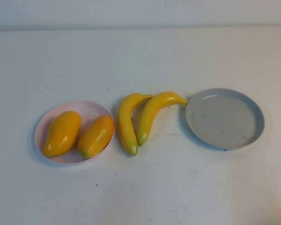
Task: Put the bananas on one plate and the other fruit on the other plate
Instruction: Put another type of fruit in the right plate
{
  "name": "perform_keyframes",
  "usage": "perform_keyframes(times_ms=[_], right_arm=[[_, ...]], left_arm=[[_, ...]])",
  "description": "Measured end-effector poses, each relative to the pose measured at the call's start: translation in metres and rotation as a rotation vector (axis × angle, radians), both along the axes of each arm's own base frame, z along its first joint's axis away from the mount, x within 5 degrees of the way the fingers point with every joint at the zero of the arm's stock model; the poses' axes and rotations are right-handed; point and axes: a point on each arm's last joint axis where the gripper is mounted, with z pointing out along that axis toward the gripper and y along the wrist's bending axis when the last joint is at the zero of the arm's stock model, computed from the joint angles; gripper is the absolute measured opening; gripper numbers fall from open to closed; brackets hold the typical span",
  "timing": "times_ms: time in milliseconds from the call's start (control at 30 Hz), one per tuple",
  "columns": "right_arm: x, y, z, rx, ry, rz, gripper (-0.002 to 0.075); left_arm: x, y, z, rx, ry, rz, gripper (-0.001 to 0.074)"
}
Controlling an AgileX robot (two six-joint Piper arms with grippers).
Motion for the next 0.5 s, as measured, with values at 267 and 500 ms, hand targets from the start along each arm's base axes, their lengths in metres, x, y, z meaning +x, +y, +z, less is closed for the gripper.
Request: perform_keyframes(times_ms=[267, 500], right_arm=[[0.0, 0.0, 0.0, 0.006, 0.001, 0.001, -0.0017], [0.0, 0.0, 0.0, 0.009, 0.001, 0.001, -0.0017]], left_arm=[[-0.008, 0.001, -0.023, 0.047, 0.225, 0.003, -0.0002], [-0.01, 0.002, -0.03, 0.057, 0.297, 0.003, -0.0003]])
